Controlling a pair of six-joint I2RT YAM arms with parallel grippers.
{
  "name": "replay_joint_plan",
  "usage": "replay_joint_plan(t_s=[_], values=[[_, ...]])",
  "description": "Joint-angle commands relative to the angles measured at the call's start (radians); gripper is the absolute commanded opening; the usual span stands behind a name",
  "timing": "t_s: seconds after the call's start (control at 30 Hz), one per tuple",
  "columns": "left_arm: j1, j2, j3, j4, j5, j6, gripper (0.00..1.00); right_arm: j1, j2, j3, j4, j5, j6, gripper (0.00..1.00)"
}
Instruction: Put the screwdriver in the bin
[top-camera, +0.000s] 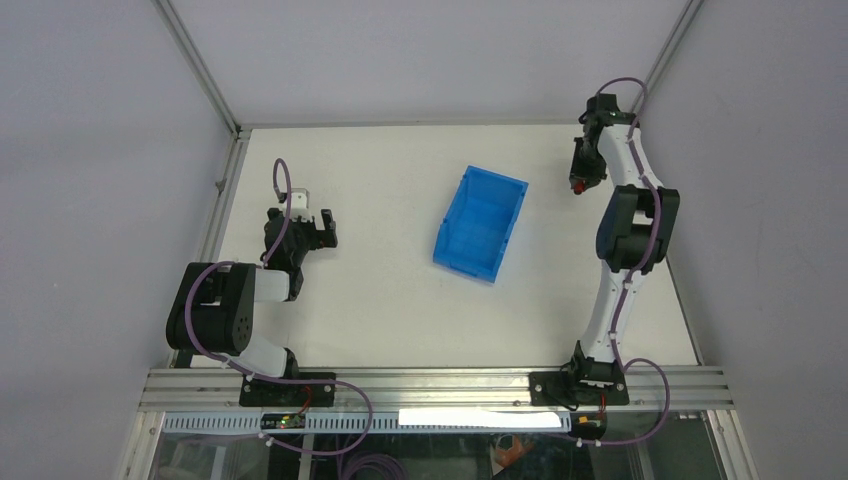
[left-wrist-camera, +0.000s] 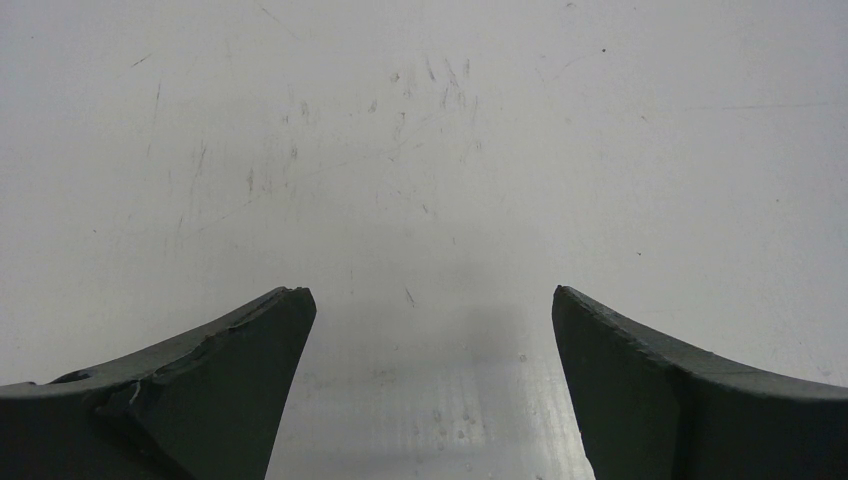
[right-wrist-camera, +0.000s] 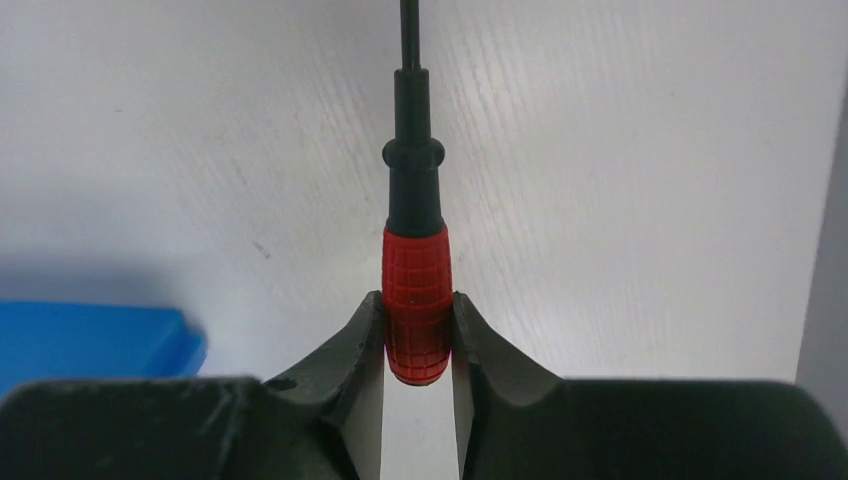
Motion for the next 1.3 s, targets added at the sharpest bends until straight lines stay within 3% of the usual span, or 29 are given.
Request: replay_joint_plan(t_s=[0.0, 0.2, 0.47, 0.67, 0.87, 1.27], values=[[-0.007, -0.022, 0.005, 0.027, 0.007, -0.016, 0.99, -0.002, -0.225, -0.008, -0.084, 0.009, 0.059, 0.02], [-0.006, -0.022, 0.005, 0.027, 0.007, -0.016, 0.99, 0.061, -0.42, -0.096, -0.099, 0.008, 0.141, 0.0], [-0.007, -0.023, 0.005, 0.027, 0.007, -0.016, 0.99, 0.325, -0.565, -0.087, -0.118, 0.09, 0.213, 0.0], [-0.007, -0.023, 0.005, 0.027, 0.006, -0.016, 0.99, 0.551, -0.593, -0.122, -0.053, 0.172, 0.301, 0.0], [-0.007, -0.022, 0.005, 0.027, 0.007, -0.016, 0.99, 0.684, -0.599, -0.271, 0.032, 0.262, 0.393, 0.0], [-0.006, -0.022, 0.005, 0.027, 0.007, -0.016, 0.99, 0.756, -0.539, -0.602, 0.269, 0.237, 0.488, 0.01]])
